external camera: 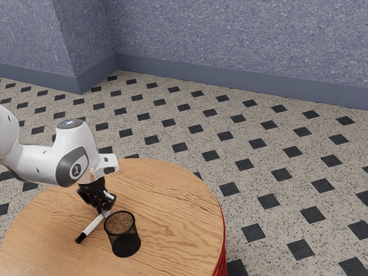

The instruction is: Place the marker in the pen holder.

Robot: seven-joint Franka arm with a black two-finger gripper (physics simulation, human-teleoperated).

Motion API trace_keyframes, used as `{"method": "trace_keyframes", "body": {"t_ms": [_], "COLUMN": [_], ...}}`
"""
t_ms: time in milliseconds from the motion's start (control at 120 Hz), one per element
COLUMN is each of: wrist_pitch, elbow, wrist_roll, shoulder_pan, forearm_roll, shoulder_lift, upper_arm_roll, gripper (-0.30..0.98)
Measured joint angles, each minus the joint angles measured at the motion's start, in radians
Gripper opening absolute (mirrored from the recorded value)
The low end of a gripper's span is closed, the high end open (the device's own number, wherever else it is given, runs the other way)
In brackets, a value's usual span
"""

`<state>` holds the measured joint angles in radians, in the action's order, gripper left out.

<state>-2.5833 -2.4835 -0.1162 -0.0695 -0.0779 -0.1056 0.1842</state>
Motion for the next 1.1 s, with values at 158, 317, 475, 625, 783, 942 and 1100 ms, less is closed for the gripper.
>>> {"method": "trace_keyframes", "body": {"t_ms": [158,317,475,625,783,942,1100], "wrist_pitch": [-0.003,-0.005,-0.007,-0.009,-0.011,-0.013,-0.012], "elbow": [-0.001,-0.001,-0.001,0.004,0.006,0.015,0.007], "wrist_roll": [-0.006,-0.015,-0.018,-0.014,-0.002,0.015,0.038], "shoulder_pan": [0.0,0.002,0.002,-0.01,-0.013,-0.036,-0.116], "forearm_roll": [-0.042,-0.083,-0.103,-0.083,-0.006,0.114,0.167], "shoulder_lift": [-0.004,-0.008,-0.011,0.03,0.137,0.305,0.417], "upper_arm_roll": [0.0,0.0,0.001,0.002,-0.005,-0.003,-0.02], "gripper": [0.06,0.02,-0.02,-0.07,-0.09,-0.1,-0.09]}}
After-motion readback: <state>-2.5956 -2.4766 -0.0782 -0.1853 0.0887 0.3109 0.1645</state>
